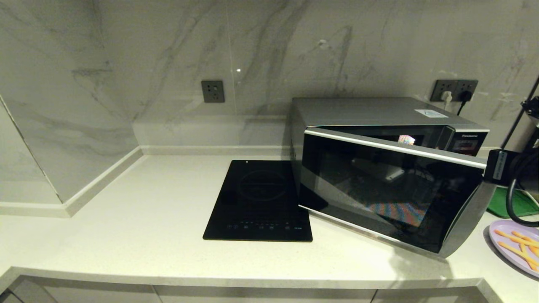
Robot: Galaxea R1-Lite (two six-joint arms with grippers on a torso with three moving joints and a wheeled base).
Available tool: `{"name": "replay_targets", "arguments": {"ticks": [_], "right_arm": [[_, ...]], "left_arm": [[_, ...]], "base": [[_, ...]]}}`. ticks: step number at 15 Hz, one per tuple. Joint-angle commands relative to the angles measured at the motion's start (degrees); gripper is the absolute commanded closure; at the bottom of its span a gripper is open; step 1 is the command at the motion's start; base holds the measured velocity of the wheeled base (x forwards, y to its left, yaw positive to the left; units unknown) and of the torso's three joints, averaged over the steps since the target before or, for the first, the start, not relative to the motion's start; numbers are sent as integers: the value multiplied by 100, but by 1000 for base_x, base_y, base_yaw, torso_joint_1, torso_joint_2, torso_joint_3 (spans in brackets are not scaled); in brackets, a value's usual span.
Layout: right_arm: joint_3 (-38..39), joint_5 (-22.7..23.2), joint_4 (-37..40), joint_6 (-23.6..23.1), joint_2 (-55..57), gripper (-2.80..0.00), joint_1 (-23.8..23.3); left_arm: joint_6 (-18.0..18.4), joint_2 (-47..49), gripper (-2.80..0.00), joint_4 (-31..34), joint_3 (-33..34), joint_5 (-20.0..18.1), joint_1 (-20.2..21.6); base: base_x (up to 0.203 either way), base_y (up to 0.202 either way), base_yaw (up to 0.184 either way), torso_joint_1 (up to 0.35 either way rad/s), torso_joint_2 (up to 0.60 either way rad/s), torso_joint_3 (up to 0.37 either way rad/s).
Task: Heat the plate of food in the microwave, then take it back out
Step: Close the microwave oven
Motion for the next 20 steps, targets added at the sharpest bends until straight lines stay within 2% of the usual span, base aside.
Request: {"name": "replay_targets", "arguments": {"ticks": [1, 5, 10, 12, 14, 20], "right_arm": [[-17, -19, 7, 5, 13, 0, -27], [-74, -11, -165, 2, 405, 0, -289], [-118, -4, -1451, -11, 1501, 0, -734], [-126, 14, -1739, -7, 1677, 0, -795], [-150, 144, -1765, -1, 1718, 0, -804], [-606, 156, -1768, -12, 1818, 0, -804]], "left_arm": [[-5, -9, 0, -5, 1, 2, 4], [-5, -7, 0, -5, 1, 2, 4], [-5, -1, 0, -5, 1, 2, 4], [-5, -9, 0, -5, 1, 2, 4], [-5, -9, 0, -5, 1, 2, 4], [-5, -9, 0, -5, 1, 2, 4]], "base": [[0, 0, 0, 0, 0, 0], [0, 0, 0, 0, 0, 0], [0, 0, 0, 0, 0, 0], [0, 0, 0, 0, 0, 0], [0, 0, 0, 0, 0, 0], [0, 0, 0, 0, 0, 0]]}}
